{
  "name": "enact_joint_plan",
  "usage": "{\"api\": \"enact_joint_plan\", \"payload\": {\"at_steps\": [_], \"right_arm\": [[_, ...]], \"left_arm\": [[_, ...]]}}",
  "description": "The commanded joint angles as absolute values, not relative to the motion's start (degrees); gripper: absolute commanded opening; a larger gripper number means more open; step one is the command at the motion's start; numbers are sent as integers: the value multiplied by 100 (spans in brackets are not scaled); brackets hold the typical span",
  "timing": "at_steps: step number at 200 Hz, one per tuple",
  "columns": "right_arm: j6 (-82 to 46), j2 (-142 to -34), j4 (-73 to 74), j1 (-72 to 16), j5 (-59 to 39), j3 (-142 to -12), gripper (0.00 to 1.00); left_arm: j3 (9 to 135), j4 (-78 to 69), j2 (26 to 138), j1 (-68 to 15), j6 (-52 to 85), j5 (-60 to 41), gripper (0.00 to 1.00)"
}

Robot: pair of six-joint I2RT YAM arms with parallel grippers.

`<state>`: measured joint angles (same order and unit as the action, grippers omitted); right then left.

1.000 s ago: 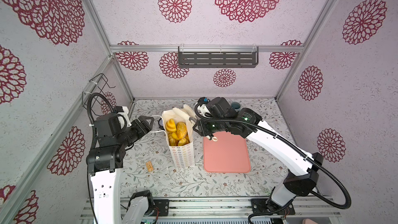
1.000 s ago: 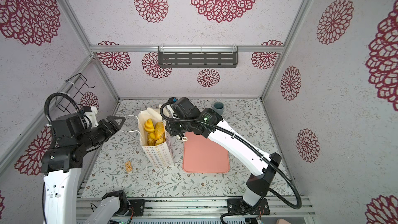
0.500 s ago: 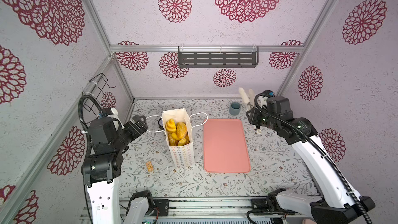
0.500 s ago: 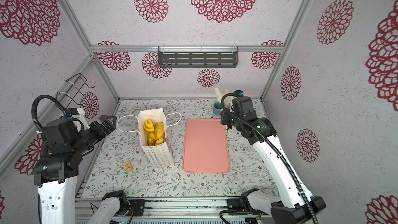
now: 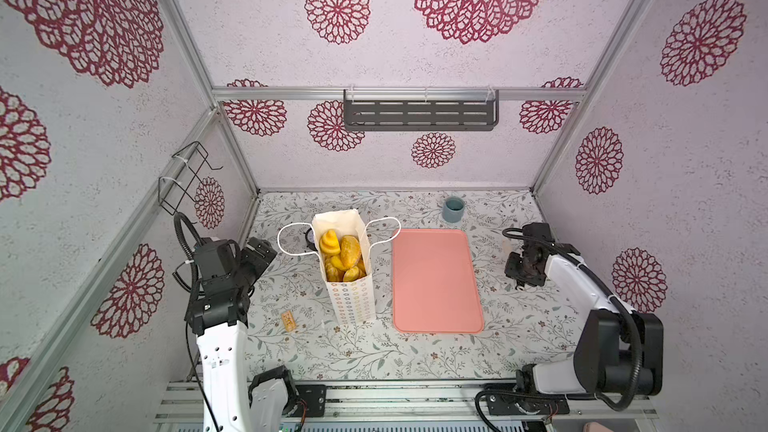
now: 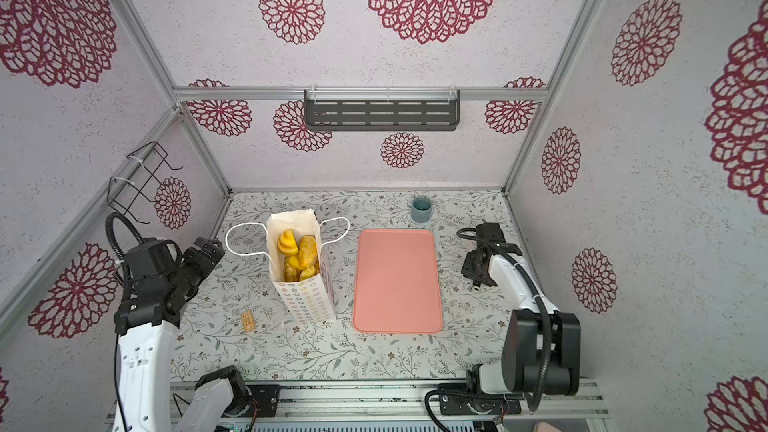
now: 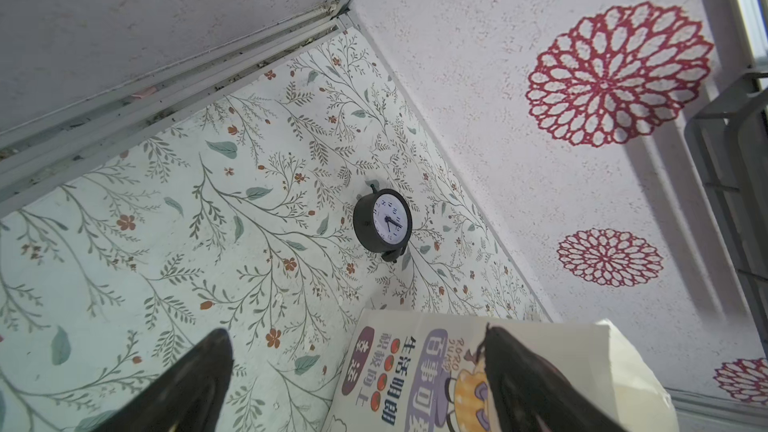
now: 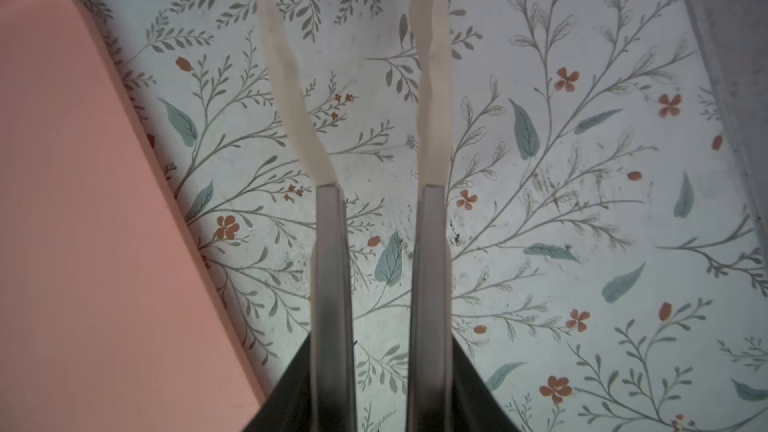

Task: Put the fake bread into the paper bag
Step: 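Set the tongs down beside the tray while the left gripper releases the bag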

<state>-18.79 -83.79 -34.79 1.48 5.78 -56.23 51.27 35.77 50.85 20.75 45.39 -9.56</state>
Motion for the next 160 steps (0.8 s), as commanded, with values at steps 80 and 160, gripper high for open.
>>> {"api": "enact_joint_plan", "payload": {"at_steps": [80,160], "right_arm": [[-1372,-9550,-2909,261,583,-6057,54],[-1557,-9560,-2892,369,484,-5838,76]], "left_arm": [[4878,2583,5151,2283,4782,-1032,97],[4860,2502,5183,2483,4703,-1257,97]]}}
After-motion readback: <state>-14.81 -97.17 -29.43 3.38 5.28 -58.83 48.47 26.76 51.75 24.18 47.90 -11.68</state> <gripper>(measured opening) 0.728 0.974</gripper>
